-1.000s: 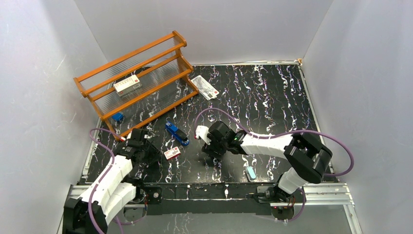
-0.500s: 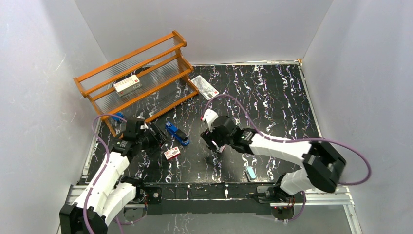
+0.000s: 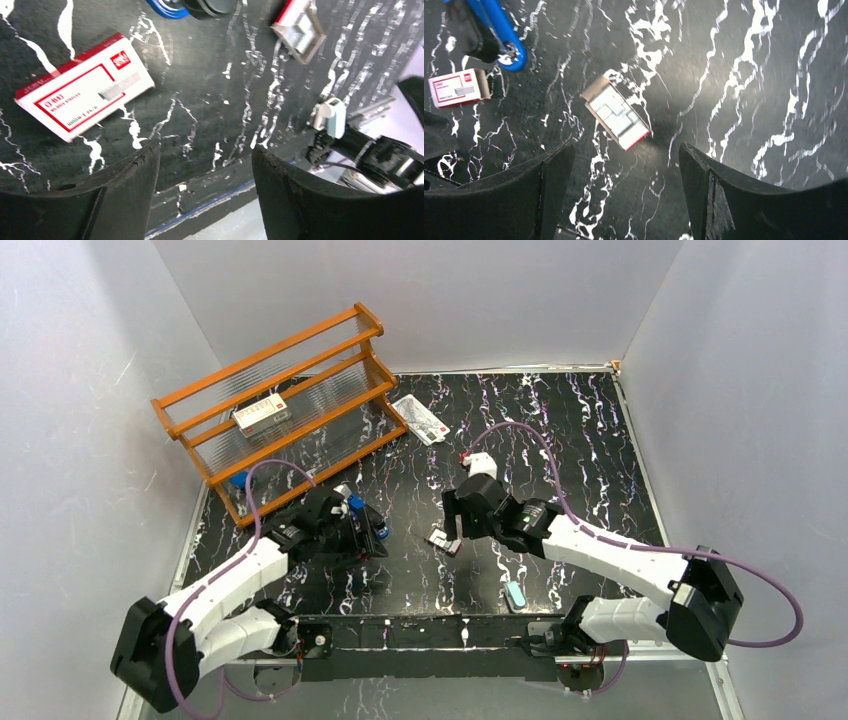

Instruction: Load the staples into the stapler

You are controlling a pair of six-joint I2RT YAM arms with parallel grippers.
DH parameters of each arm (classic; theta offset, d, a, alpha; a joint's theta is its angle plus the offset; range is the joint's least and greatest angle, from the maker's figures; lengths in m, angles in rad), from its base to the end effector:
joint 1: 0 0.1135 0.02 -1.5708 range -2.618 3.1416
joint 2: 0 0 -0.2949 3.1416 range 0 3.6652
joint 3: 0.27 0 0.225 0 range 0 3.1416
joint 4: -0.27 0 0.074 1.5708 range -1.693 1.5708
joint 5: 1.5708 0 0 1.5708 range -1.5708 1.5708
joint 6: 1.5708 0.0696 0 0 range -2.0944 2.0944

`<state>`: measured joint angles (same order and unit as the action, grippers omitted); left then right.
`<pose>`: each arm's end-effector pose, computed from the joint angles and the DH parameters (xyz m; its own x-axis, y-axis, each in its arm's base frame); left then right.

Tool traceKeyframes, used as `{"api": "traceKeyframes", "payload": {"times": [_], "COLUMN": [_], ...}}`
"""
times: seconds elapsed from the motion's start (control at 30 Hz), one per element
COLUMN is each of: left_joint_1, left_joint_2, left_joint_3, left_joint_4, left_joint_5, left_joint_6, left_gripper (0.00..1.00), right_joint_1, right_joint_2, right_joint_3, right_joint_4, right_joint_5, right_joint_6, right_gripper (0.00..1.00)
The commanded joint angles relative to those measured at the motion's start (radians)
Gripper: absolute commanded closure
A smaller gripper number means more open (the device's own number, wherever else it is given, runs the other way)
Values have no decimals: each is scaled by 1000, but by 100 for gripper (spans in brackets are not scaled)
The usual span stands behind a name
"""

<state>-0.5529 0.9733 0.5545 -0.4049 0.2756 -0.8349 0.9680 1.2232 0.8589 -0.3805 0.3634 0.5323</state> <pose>0.1368 -0.1067 0.2205 -0.9103 -0.2764 -0.3081 -0.0179 0.7701 -0.6377 0.1597 0.1884 0.2753 -0.6467 -0.1029 -0.7558 -0.3407 0.9255 0.1655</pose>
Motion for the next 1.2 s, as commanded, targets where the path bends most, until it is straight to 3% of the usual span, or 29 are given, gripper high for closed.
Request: {"api": "traceKeyframes", "payload": {"times": [0.0,0.1,0.3,0.6,0.83,0.93,1.17], "left_joint_1": [-15,-13,-13,-13,-9,-1,-1], "left_joint_2": [88,149,226,182,229,220,157], "left_joint_3": [4,33,22,-8,7,10,4], "left_joint_4": [24,-8,38,91,31,72,135], "left_joint_5": [-106,-143,-71,-319,-473,-444,-249], "left_joint_6": [25,13,-31,-141,-191,-170,-104], "left_gripper": [35,35,37,42,45,45,44], "right_joint_1": [-14,-17,-20,-24,-30,-34,-36], "right_joint_2": [-51,-49,-40,-35,-49,-36,-1], "right_joint_3": [-28,-37,-43,-58,-41,-14,20], "right_joint_4": [-132,-160,-163,-147,-236,-332,-601], "right_joint_5": [57,68,82,77,94,115,144], "right_joint_6": [207,255,290,291,316,353,562], "right_gripper": [16,18,20,20,20,20,8]}}
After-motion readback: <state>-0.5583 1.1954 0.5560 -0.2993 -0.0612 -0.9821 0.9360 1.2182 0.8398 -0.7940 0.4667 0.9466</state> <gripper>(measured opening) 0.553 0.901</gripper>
